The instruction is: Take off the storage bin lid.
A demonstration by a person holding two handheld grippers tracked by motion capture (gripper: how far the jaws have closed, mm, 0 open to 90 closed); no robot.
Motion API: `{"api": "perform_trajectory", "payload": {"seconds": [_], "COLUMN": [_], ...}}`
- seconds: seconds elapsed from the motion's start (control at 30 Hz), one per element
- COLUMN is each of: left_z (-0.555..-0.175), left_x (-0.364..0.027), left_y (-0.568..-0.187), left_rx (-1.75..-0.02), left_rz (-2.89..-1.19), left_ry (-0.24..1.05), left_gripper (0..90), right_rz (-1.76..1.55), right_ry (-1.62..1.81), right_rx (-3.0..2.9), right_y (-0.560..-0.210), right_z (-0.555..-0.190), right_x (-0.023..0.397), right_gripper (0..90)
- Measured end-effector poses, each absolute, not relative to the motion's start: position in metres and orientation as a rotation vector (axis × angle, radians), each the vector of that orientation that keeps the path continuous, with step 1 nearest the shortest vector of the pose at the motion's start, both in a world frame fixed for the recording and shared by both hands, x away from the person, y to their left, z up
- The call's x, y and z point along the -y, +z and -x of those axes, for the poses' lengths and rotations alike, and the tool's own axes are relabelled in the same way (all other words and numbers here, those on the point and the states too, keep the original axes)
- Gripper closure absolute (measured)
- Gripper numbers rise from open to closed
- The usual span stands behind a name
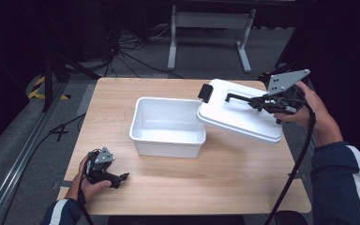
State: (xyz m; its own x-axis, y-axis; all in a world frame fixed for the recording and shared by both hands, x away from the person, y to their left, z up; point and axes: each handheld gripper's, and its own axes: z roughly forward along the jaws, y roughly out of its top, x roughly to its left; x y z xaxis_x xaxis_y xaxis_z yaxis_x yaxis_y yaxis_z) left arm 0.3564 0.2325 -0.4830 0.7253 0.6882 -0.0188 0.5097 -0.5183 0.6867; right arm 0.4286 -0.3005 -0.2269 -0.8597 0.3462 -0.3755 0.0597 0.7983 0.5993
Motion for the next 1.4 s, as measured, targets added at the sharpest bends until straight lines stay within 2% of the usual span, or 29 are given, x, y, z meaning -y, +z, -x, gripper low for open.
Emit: {"api": "perform_trajectory", "payload": {"seconds": [0.2,0.7,1.4], "left_z": [-0.356,-0.356,-0.356], "left_x": [-0.232,-0.232,-0.232], "left_y": [-0.483,-0.483,-0.483], "left_rx": [-0.901,-0.902,-0.901], "left_rz": [-2.236,-2.236,-2.237], "left_ry": [0.334,0.334,0.334], "left_gripper": [0.2,0.2,0.2], "right_rz": [-0.371,-0.475,-0.553], "right_ry": [0.835,0.842,0.79], "right_rx": [-2.497,-2.496,-2.599], "right_y": [-0.236,-0.267,-0.332], "right_z": [-0.429,-0.435,-0.46], "right_x": [0.326,0.349,0.34], "right_gripper": [84.6,84.6,84.6]}}
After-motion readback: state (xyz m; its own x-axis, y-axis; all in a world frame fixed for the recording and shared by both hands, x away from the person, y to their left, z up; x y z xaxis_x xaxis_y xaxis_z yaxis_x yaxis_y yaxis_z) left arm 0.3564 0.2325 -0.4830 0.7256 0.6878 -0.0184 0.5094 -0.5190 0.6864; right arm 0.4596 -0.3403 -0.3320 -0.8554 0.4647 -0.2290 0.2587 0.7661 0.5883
